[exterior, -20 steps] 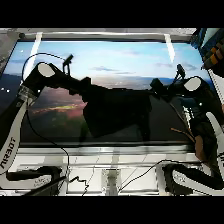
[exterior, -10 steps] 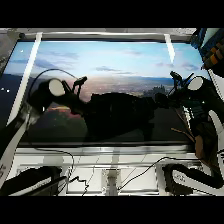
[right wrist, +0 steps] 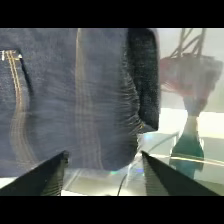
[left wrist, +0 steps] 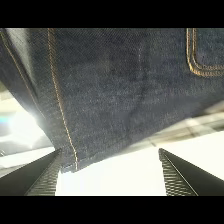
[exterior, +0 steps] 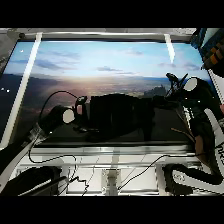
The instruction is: Fold the clothes and pants, and hang the long-sleeved shirts on hangers.
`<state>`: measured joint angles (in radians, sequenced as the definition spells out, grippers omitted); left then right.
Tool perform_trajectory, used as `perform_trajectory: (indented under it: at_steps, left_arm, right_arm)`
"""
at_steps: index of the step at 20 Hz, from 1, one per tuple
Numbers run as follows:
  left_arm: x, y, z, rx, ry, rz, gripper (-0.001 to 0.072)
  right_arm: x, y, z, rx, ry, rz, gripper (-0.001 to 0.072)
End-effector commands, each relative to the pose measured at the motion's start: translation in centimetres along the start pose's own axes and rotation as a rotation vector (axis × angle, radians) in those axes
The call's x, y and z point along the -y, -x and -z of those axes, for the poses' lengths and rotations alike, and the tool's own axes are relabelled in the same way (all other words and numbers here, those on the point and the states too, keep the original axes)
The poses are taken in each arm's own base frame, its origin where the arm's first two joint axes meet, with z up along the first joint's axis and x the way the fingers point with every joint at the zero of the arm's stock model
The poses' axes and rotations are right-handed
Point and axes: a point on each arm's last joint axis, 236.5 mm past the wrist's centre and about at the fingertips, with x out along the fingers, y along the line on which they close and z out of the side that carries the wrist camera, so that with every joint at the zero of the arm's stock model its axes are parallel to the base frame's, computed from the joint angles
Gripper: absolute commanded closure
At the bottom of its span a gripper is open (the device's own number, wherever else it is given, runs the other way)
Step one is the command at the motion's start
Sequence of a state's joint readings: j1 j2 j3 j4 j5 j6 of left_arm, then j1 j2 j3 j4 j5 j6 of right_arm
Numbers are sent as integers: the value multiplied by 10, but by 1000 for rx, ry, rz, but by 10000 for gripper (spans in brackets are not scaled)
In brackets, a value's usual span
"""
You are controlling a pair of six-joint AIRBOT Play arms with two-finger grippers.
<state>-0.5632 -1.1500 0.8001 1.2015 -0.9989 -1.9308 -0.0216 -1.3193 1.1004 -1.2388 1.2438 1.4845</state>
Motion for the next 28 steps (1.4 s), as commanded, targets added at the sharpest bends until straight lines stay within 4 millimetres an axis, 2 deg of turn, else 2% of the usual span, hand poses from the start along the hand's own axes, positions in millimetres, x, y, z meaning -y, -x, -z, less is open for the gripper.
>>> perform_trajectory:
  at_steps: [1,3,5,7,9,11,13,15,21,23,24,25,26,27,28]
  left_arm:
    - [17,-2,11,-34,10,73,14]
    - [23,4,10,-19,-30,97,16]
    - [29,20,-2,32,-61,119,17]
    - [34,48,-27,126,-52,149,17]
    - [32,85,-56,245,-41,169,17]
    - [22,117,-78,345,-25,171,17]
    - [13,136,-88,406,5,176,17]
    - [9,142,-90,425,15,176,17]
    - [14,154,-114,535,17,199,17]
    - [14,160,-122,577,16,203,21]
    - [12,161,-125,590,10,193,61]
    - [11,160,-126,593,8,184,157]
    - [9,159,-127,593,5,176,185]
    - [7,157,-128,591,3,169,186]
    - [7,156,-128,589,3,166,185]
  right_arm:
    - [12,-4,0,-15,81,51,181]
    - [26,2,-9,13,106,115,181]
    - [36,8,-30,64,85,125,181]
    - [50,15,-50,67,9,86,181]
    - [54,13,-65,56,-31,-31,181]
    - [50,-2,-59,0,-37,-153,152]
    - [55,-26,-46,-76,-11,-179,91]
    - [52,-50,-39,-135,-21,-233,22]
    - [32,-98,-22,-246,41,-292,23]
    - [15,-109,-18,-271,52,-325,28]
    - [5,-112,-20,-263,71,-336,28]
    - [-7,-114,-22,-252,96,-351,29]
    - [-19,-115,-23,-245,118,-371,30]
    - [-30,-117,-21,-247,144,-388,58]
    - [-39,-118,-19,-251,172,-398,235]
